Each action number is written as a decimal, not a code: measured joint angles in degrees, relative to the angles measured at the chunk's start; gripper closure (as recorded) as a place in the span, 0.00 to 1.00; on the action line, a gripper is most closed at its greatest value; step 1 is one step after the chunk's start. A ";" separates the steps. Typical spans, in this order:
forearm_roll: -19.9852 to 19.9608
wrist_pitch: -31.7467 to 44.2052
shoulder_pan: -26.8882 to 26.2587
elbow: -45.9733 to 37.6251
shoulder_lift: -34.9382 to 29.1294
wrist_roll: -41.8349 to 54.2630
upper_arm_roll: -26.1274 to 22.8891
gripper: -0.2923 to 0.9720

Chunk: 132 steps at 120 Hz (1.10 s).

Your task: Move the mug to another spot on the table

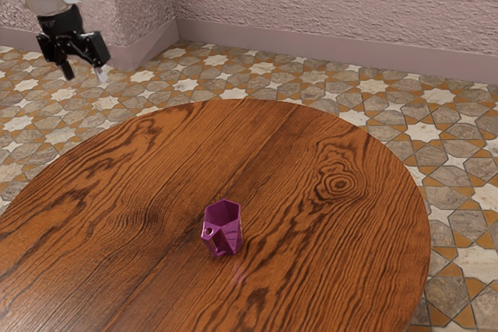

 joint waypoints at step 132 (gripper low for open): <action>-2.88 41.49 -21.70 -53.31 -8.33 -12.29 -2.56 0.25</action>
